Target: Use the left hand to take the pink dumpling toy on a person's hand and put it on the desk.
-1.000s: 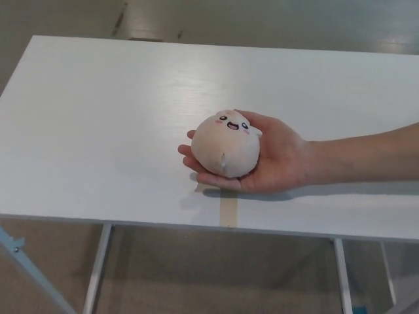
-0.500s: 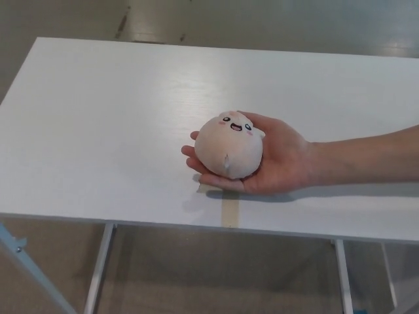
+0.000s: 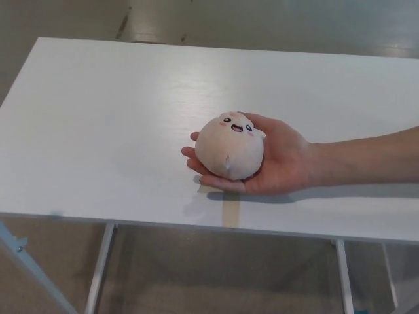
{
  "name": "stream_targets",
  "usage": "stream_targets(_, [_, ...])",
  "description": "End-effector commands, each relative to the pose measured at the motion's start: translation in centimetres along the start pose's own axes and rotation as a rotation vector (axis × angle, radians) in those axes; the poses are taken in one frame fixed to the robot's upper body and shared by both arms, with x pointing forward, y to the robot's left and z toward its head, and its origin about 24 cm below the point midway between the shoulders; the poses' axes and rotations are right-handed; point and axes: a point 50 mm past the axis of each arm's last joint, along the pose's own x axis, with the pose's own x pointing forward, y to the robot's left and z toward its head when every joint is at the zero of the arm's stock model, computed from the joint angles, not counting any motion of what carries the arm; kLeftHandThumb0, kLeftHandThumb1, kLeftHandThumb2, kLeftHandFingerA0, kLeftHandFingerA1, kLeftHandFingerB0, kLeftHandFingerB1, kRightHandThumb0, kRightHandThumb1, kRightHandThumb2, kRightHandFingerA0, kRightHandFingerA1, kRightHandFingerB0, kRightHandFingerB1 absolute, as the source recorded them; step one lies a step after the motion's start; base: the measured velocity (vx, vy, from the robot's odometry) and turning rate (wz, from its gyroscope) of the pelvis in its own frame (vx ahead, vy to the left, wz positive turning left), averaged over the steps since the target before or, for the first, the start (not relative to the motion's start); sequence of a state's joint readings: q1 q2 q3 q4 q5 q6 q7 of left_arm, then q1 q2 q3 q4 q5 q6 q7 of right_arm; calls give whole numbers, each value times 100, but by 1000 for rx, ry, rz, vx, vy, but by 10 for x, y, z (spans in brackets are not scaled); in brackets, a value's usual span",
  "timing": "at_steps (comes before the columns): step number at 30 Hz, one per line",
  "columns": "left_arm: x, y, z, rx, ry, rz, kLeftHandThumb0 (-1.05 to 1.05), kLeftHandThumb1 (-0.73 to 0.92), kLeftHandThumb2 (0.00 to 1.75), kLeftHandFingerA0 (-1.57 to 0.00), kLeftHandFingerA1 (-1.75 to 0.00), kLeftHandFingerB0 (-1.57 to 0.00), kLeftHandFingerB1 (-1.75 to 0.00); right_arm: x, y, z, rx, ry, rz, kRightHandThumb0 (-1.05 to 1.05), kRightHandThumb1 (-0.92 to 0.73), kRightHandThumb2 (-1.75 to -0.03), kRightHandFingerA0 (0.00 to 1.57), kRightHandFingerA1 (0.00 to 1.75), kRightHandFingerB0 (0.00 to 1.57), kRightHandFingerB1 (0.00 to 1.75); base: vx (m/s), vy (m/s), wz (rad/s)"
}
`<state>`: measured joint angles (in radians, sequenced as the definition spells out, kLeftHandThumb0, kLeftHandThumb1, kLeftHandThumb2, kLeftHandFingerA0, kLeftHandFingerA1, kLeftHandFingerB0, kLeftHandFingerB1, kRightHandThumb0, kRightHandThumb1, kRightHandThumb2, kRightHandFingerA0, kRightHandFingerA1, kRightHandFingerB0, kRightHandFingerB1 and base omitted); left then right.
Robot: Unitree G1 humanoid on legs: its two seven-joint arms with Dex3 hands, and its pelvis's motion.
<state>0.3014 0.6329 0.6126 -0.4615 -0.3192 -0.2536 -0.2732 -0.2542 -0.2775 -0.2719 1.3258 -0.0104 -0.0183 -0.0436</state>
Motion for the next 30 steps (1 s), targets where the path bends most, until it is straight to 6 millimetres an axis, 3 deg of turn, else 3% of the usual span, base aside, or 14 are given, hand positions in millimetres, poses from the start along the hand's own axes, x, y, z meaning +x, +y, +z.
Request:
stream_targets(1, [62,-2,79,-17,-390,-163,-58,37,69,-44,-48,-32,-41,1,-4,4,-5,-3,1,-21,-71,-61,66,45,56,43,0,0,0])
stream_targets(9, [133,-34,88,63,-325,-333,-58,38,69,-38,-46,-28,-39,1,-4,6,-6,0,2,-21,-70,-61,66,45,58,44,0,0,0])
stream_targets(10, [139,-38,88,76,-321,-347,-53,44,54,-41,-37,-32,-31,1,-4,6,-4,0,3,-21,-70,-61,66,45,56,43,0,0,0])
stream_targets(11, [145,-41,88,87,-318,-358,-53,44,54,-41,-37,-32,-31,1,-4,6,-2,0,3,-21,-70,-61,66,45,56,43,0,0,0])
stream_targets(12, [148,-44,88,92,-316,-365,-53,44,54,-41,-38,-31,-31,1,-4,7,-2,0,3,-21,-70,-61,66,45,56,43,0,0,0])
stream_targets(13, [156,-49,87,103,-310,-381,-59,39,69,-37,-46,-26,-38,1,-4,7,-3,-1,2,-21,-70,-61,65,45,55,43,0,0,0])
stream_targets(16, [179,-69,84,164,-284,-444,-61,39,69,-36,-46,-24,-38,1,-4,8,-3,-8,11,-21,-70,-61,65,45,55,43,0,0,0])
stream_targets(24, [207,-105,75,304,-224,-546,-61,38,70,-29,-43,-17,-36,1,-3,10,6,-13,18,-21,-69,-61,64,45,53,42,0,0,1])
stream_targets(27, [213,-130,67,476,-196,-604,-64,39,71,-25,-42,-15,-35,1,-1,12,-7,-20,23,-20,-69,-60,64,45,52,42,0,0,0])
stream_targets(30, [214,-141,64,551,-186,-628,-65,39,71,-25,-42,-15,-35,1,0,12,-10,-23,26,-20,-69,-60,64,45,52,42,0,0,0])
